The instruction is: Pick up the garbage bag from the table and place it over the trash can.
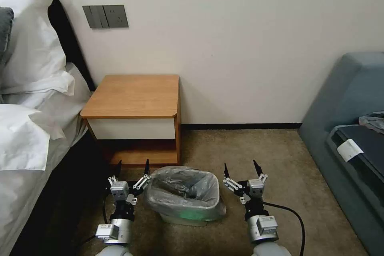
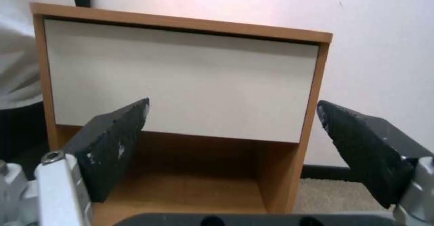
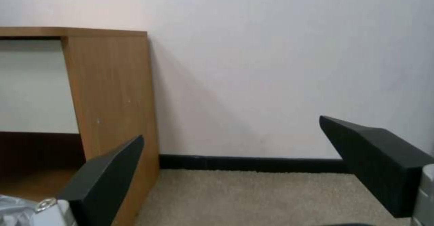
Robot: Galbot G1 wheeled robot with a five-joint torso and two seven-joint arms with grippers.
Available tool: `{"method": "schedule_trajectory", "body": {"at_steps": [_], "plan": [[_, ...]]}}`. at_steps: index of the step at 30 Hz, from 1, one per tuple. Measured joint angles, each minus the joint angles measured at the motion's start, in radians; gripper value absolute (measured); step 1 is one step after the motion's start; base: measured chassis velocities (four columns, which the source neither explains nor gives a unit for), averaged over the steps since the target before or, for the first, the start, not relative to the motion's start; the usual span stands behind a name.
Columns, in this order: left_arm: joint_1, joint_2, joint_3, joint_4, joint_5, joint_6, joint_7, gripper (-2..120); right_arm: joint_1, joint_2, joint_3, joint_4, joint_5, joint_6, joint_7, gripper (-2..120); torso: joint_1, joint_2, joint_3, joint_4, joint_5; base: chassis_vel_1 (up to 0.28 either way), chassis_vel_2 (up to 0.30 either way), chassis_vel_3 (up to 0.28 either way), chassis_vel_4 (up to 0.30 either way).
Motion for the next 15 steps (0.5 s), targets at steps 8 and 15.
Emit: {"method": "schedule_trajectory", "body": {"at_steps": [8, 15], "plan": [[0.001, 0.0, 0.0, -0.001, -0.001, 0.005, -0.001, 97, 0.001, -0.001, 0.0, 0.0, 0.003, 0.0, -0.001, 100, 0.0, 0.0, 0.0, 0.0, 0.0, 0.0, 0.0, 0.0, 0.0], [0.001, 0.0, 0.0, -0.002, -0.002, 0.007, -0.002, 97, 0.002, -0.002, -0.001, 0.001, 0.005, -0.002, -0.001, 100, 0.0, 0.0, 0.0, 0.0, 0.0, 0.0, 0.0, 0.0, 0.0]]}}
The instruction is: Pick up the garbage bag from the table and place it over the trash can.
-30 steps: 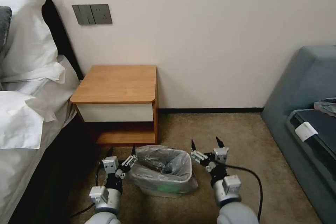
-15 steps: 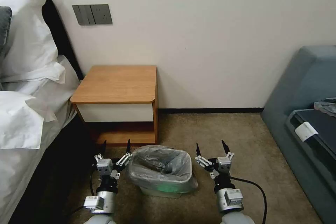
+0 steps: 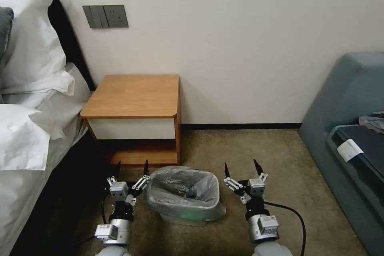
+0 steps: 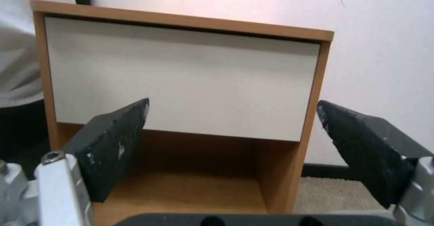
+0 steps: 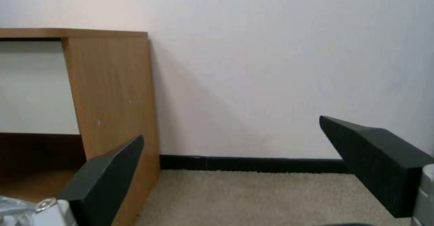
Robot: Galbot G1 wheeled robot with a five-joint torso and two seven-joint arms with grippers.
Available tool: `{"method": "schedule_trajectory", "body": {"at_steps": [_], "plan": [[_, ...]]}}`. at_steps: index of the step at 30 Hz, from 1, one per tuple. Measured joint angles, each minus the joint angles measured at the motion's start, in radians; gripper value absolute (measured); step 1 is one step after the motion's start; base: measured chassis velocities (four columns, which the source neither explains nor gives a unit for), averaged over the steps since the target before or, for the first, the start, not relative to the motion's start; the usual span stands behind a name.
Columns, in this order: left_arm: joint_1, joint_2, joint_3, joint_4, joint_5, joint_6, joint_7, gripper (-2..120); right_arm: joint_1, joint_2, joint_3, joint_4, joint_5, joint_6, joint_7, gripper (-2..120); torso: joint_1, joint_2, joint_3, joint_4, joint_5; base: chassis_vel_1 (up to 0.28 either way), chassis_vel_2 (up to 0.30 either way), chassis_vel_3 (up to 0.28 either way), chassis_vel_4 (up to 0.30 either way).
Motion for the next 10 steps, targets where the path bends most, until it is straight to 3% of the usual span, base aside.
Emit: {"method": "schedule_trajectory", "body": {"at_steps": [10], "plan": [[0.0, 0.0, 0.0, 0.0, -0.001, 0.001, 0.0, 97, 0.001, -0.001, -0.001, 0.001, 0.001, -0.002, 0.0, 100, 0.0, 0.0, 0.0, 0.0, 0.0, 0.0, 0.0, 0.0, 0.0]]}}
